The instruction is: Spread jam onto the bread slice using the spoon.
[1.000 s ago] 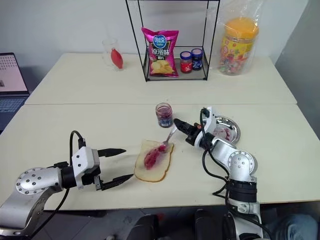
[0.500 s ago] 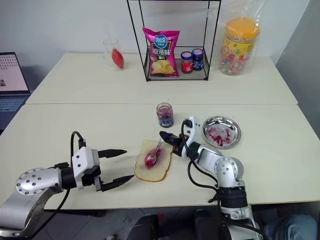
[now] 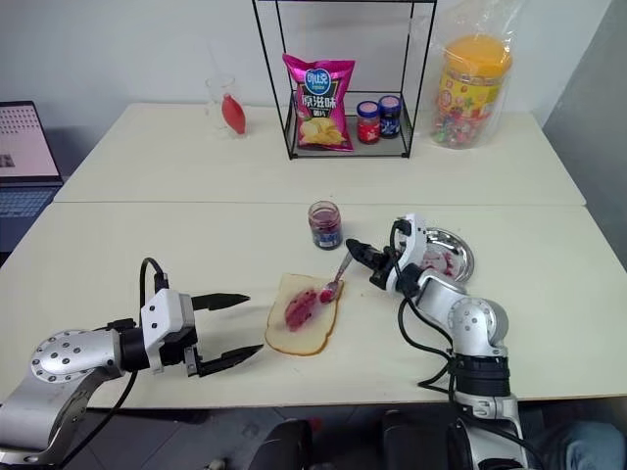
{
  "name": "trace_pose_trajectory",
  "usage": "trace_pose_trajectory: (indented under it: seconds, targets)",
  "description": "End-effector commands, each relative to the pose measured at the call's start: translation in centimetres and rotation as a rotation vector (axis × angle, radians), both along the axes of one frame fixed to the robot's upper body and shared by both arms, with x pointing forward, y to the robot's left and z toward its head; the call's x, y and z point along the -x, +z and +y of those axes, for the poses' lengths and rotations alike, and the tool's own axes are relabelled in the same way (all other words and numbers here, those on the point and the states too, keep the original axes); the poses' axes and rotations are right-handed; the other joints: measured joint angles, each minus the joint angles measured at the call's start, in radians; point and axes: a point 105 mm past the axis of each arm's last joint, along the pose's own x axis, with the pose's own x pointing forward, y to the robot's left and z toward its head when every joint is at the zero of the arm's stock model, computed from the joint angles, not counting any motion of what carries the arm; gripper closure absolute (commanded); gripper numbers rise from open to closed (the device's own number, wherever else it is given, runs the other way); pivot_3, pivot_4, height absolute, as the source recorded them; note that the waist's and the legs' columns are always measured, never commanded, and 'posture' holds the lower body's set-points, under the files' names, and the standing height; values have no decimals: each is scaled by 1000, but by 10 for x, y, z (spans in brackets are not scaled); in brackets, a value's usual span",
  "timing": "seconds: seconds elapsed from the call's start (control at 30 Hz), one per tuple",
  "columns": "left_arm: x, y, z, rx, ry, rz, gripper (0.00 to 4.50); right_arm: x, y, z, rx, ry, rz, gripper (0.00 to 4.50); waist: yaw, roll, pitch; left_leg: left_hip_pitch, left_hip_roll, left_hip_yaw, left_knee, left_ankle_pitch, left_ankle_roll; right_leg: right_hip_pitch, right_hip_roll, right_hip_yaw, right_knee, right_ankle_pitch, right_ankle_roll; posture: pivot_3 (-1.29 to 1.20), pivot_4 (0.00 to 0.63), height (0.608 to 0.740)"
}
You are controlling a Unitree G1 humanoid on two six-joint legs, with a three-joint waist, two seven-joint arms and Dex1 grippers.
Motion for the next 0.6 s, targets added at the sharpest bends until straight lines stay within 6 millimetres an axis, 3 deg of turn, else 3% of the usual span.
trace_pose_trajectory:
  seconds: [0.03,0.13,0.3,0.43,0.53,0.6]
  targets:
    - [-1,17,-14,18,-50,-51,0,2,46,-6,-86,-6,-130,4453,0,0,0,0,0,0,0,0,0,0,0,0,0,0,0,0,150,740]
    - [-5,33,-30,58,-80,-68,0,-7,66,-34,-121,-135,-182,4453,5,0,0,0,0,0,1,0,0,0,0,0,0,0,0,0,150,740]
    - [-17,61,-58,94,-137,-126,0,-15,76,-97,-110,-372,-212,4453,18,0,0,-1,-1,0,2,0,0,1,0,0,-1,1,2,0,150,740]
    - [-24,72,-81,113,-194,-118,0,-13,69,-144,-46,-522,-212,4453,20,0,0,-1,-1,0,1,0,0,0,0,0,0,2,1,0,150,740]
    - [-29,63,-97,10,-240,-102,0,-13,55,-175,5,-629,-195,4453,20,0,0,-1,-1,0,1,0,0,0,0,0,-1,1,1,0,150,740]
    - [-34,66,-110,35,-253,-106,0,-12,49,-189,2,-682,-183,4453,17,0,0,-1,-1,1,1,0,0,0,0,1,0,1,1,0,150,740]
